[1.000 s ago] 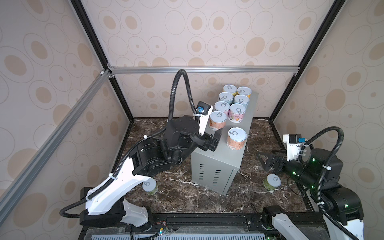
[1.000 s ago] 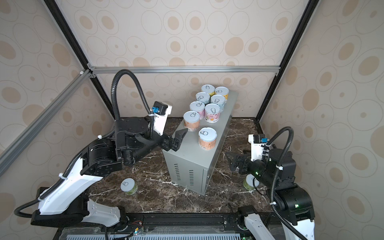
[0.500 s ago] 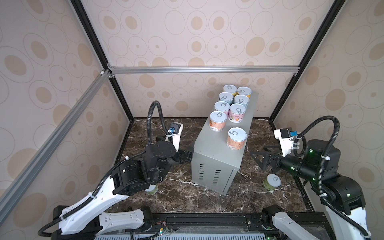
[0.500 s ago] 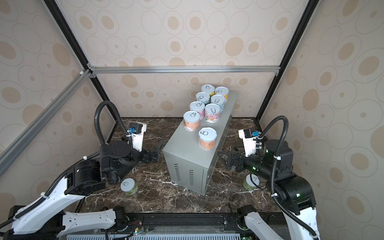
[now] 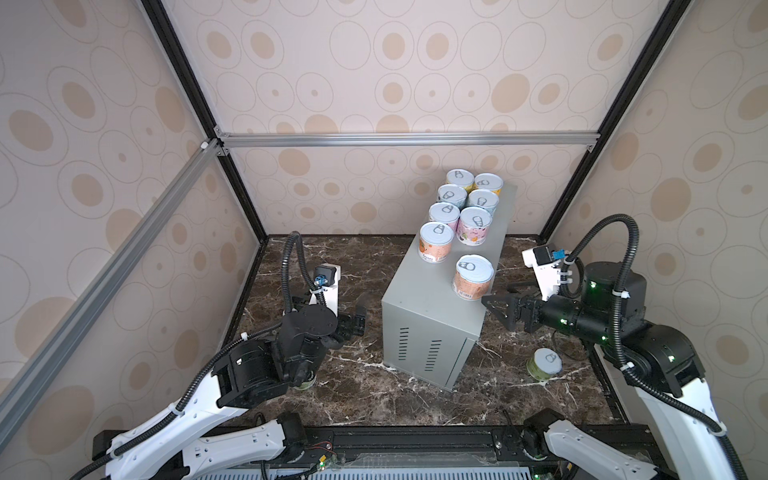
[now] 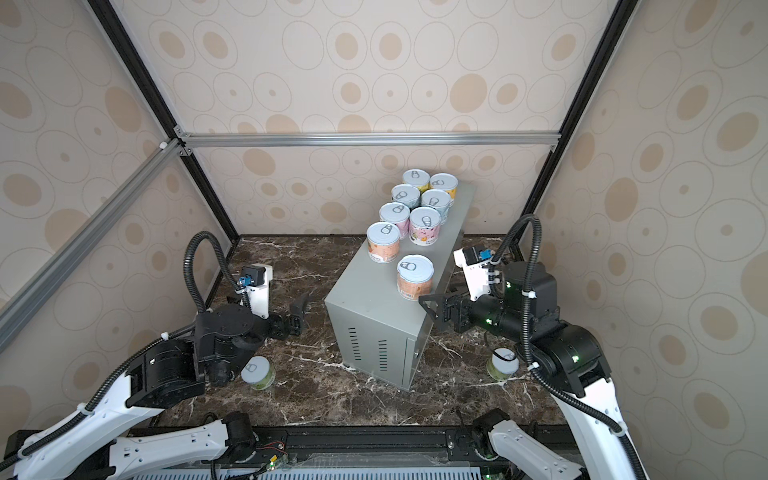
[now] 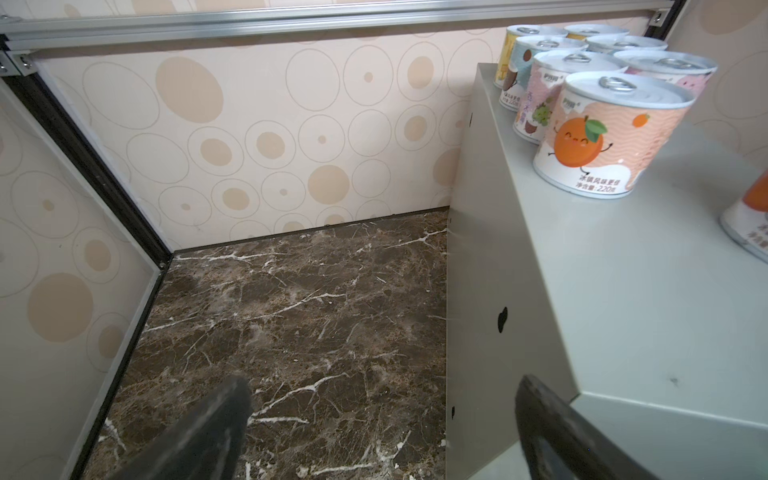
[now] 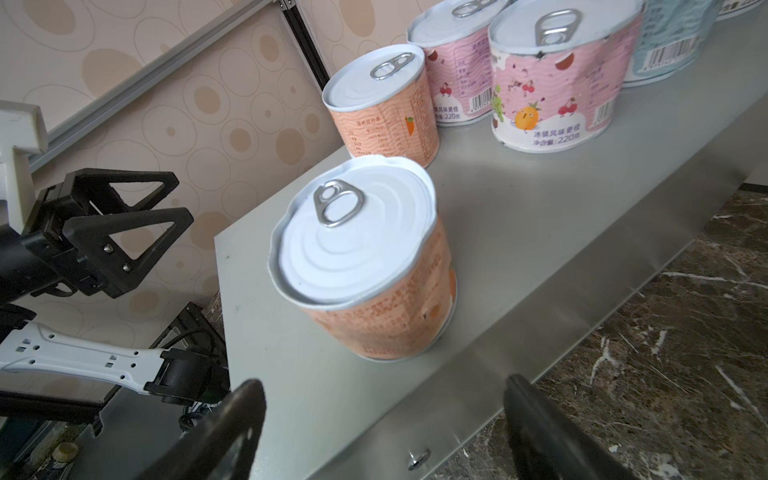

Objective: Place and organize the canned foods onto the counter

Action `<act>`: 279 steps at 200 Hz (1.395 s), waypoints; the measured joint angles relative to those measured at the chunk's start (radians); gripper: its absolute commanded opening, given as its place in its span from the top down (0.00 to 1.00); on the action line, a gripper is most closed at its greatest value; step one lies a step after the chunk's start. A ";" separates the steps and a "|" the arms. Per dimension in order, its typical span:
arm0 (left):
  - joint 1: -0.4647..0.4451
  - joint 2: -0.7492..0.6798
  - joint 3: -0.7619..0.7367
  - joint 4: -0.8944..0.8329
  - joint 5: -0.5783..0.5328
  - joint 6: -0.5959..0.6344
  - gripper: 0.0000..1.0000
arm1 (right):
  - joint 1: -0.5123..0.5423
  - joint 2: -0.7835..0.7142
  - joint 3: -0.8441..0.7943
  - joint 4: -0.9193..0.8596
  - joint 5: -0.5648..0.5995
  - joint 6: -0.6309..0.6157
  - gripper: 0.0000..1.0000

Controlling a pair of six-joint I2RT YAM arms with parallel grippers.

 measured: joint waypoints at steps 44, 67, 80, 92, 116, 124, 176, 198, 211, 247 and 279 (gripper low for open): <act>0.041 -0.008 -0.051 0.005 0.018 -0.020 0.01 | 0.040 0.070 0.011 0.033 0.079 0.008 0.10; 0.109 -0.008 -0.101 0.027 0.083 -0.023 0.01 | 0.041 0.092 0.017 0.051 0.112 0.018 0.13; 0.156 -0.006 -0.136 0.040 0.127 -0.023 0.01 | 0.041 0.100 0.017 0.062 0.130 0.025 0.16; 0.189 -0.007 -0.161 0.049 0.161 -0.022 0.01 | 0.041 0.108 0.019 0.069 0.142 0.031 0.17; 0.231 -0.007 -0.193 0.078 0.217 -0.022 0.01 | 0.041 0.132 0.028 0.079 0.160 0.039 0.21; 0.241 -0.007 -0.202 0.090 0.233 -0.021 0.01 | 0.041 0.141 0.032 0.083 0.167 0.042 0.22; 0.322 -0.004 -0.261 0.144 0.304 -0.020 0.01 | 0.041 0.185 0.046 0.106 0.205 0.048 0.26; 0.352 -0.003 -0.290 0.166 0.333 -0.020 0.01 | 0.041 0.202 0.051 0.114 0.212 0.051 0.29; 0.366 -0.002 -0.306 0.177 0.352 -0.020 0.01 | 0.041 0.213 0.053 0.119 0.212 0.055 0.33; 0.398 -0.001 -0.326 0.197 0.392 -0.020 0.01 | 0.042 0.235 0.055 0.136 0.227 0.057 0.36; 0.417 -0.001 -0.332 0.214 0.416 -0.020 0.01 | 0.042 0.248 0.064 0.139 0.238 0.057 0.37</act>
